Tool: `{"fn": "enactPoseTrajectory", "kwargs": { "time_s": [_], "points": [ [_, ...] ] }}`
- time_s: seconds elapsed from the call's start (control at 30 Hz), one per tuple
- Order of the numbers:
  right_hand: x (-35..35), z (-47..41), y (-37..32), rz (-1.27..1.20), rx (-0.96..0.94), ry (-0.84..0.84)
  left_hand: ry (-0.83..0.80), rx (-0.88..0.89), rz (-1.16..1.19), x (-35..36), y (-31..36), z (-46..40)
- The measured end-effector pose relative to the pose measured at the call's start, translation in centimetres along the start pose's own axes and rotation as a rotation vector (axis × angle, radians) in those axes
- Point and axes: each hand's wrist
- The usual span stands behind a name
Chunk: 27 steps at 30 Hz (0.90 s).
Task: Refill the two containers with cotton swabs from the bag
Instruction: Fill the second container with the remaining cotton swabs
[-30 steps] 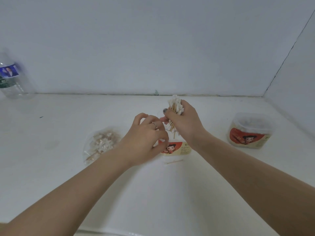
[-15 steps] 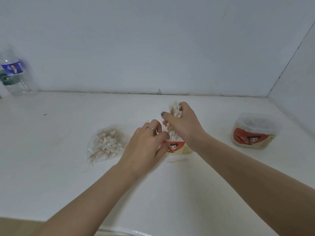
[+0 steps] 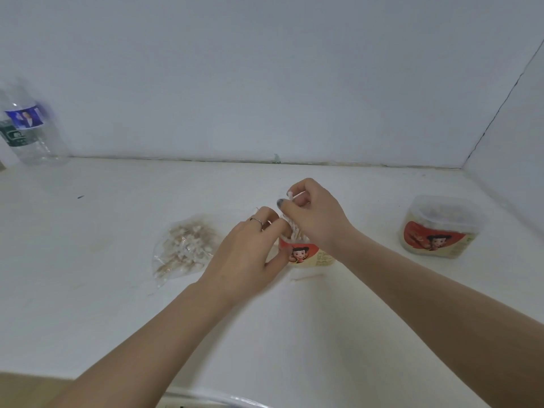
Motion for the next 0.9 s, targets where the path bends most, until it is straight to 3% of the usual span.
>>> {"fn": "enactPoseTrajectory", "kwargs": {
  "time_s": [0.23, 0.53, 0.7, 0.9],
  "points": [
    [-0.7, 0.4, 0.2, 0.196, -0.115, 0.023, 0.001, -0.217, 0.087, 0.7, 0.3, -0.6],
    [-2.7, 0.1, 0.3, 0.271, -0.151, -0.052, -0.038, -0.445, 0.235, 0.7, 0.9, -2.2],
    [-3.0, -0.2, 0.4, 0.350, -0.191, -0.083, -0.034, -0.384, 0.188, 0.6, 0.8, -2.5],
    [-3.4, 0.5, 0.4, 0.248, -0.136, -0.105, -0.057, -0.334, 0.225, 0.3, 0.7, -2.6]
  ]
}}
Point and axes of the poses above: each hand's wrist, its own z-axis away from the middle knuckle, its own x-axis out of the palm, y = z × x, and after that the axes turned 11 degrees about y, right-handed
